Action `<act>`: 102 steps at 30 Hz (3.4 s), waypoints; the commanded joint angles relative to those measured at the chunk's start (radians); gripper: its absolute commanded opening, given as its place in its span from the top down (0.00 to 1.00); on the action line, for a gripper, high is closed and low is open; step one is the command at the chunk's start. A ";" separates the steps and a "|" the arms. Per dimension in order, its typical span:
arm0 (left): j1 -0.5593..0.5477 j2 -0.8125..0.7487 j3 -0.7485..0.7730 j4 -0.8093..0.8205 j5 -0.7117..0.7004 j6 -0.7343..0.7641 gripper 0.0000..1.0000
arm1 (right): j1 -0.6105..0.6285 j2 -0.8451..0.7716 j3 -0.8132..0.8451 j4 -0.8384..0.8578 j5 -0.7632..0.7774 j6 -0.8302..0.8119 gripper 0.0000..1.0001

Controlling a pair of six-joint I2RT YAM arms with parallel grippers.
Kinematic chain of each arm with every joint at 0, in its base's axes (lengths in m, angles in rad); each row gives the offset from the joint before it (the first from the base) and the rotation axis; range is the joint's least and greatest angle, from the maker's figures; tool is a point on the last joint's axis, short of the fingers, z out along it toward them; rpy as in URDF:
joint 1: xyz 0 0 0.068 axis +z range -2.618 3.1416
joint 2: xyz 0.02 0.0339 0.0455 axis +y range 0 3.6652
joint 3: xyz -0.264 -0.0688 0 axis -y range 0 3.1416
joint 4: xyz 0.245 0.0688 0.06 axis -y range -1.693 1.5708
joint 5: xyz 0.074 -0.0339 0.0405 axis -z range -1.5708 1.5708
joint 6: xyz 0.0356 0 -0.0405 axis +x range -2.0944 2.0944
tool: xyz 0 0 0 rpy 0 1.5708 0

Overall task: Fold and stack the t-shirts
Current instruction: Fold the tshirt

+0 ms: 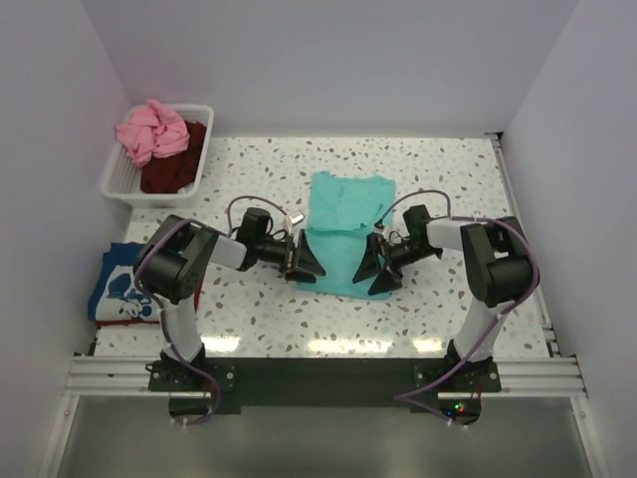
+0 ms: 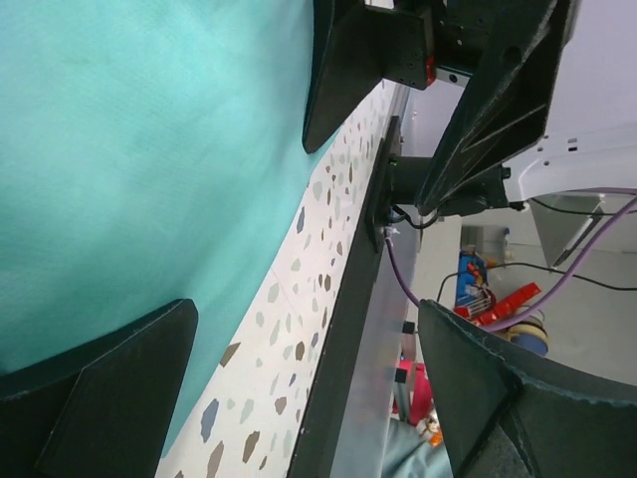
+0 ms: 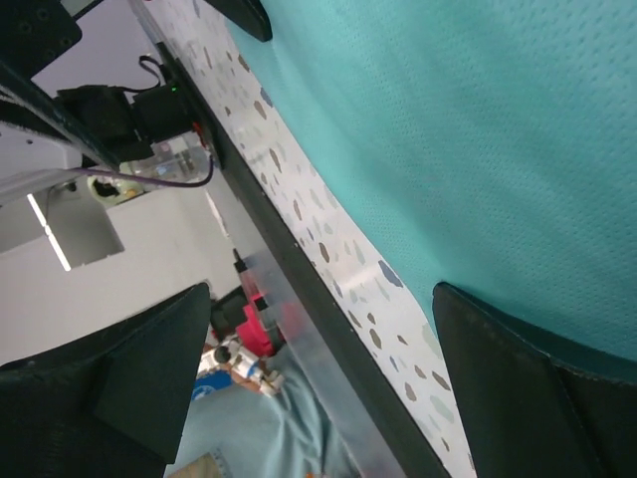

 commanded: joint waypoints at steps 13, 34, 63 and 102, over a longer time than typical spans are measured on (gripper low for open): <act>0.060 -0.212 0.081 -0.259 -0.024 0.389 0.00 | -0.092 -0.086 0.257 -0.380 0.023 -0.359 0.01; 0.124 0.249 0.477 0.030 -0.106 0.105 0.05 | -0.109 0.329 0.672 -0.194 0.123 -0.307 0.02; -0.262 -0.587 -0.204 -0.372 -0.634 1.722 0.47 | 0.200 -0.611 -0.221 -0.022 0.598 -1.532 0.50; -0.254 -0.406 0.075 -0.563 -0.611 1.600 1.00 | 0.197 -0.490 -0.142 0.029 0.691 -1.372 1.00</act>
